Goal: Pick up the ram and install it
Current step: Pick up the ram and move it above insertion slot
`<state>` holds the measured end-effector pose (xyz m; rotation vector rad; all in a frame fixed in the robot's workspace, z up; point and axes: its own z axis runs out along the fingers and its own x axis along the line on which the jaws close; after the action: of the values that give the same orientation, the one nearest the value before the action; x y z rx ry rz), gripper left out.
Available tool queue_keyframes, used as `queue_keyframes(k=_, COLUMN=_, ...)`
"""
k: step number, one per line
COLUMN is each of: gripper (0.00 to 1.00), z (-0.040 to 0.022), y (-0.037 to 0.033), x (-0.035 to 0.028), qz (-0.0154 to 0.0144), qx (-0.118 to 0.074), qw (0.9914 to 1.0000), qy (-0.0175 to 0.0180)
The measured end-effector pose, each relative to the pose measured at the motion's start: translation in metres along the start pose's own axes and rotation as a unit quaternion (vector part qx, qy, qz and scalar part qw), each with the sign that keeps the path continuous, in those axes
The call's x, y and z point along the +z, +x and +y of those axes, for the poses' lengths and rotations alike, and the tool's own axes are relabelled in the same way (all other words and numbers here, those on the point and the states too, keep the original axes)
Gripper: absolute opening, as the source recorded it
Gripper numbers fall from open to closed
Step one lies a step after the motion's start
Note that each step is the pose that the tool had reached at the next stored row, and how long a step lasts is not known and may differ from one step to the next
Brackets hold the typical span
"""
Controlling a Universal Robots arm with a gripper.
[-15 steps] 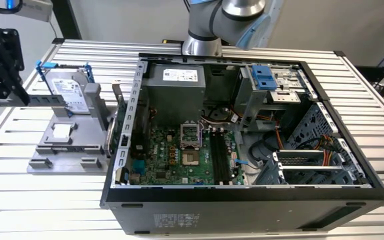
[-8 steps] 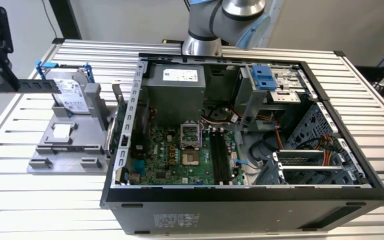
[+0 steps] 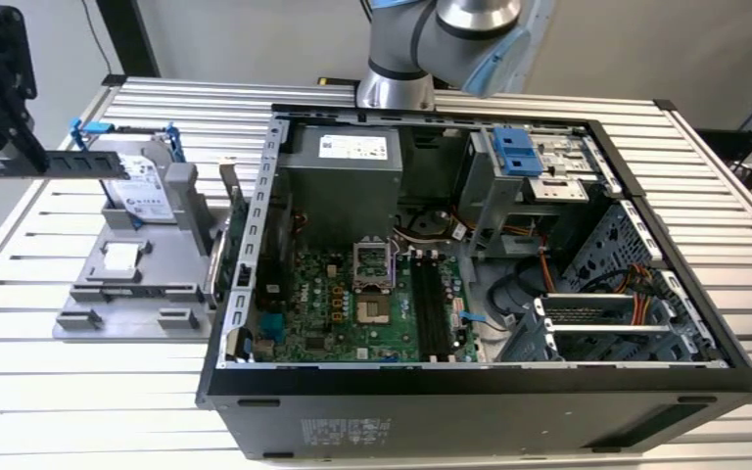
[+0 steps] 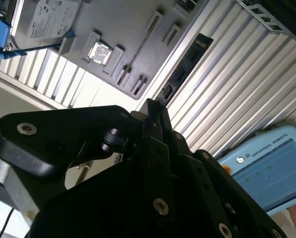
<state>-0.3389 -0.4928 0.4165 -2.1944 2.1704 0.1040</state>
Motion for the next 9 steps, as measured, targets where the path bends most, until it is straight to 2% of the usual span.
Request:
queue_keyframes(k=3, gripper=0.0, z=-0.0112, y=0.0001, x=-0.0002, qz=0.0, qx=0.0, qw=1.0, qy=-0.0005)
queue_keyframes(k=9, gripper=0.0, z=-0.0272, y=0.0002, x=-0.0003, qz=0.0, qx=0.0, qw=1.0, qy=-0.0006)
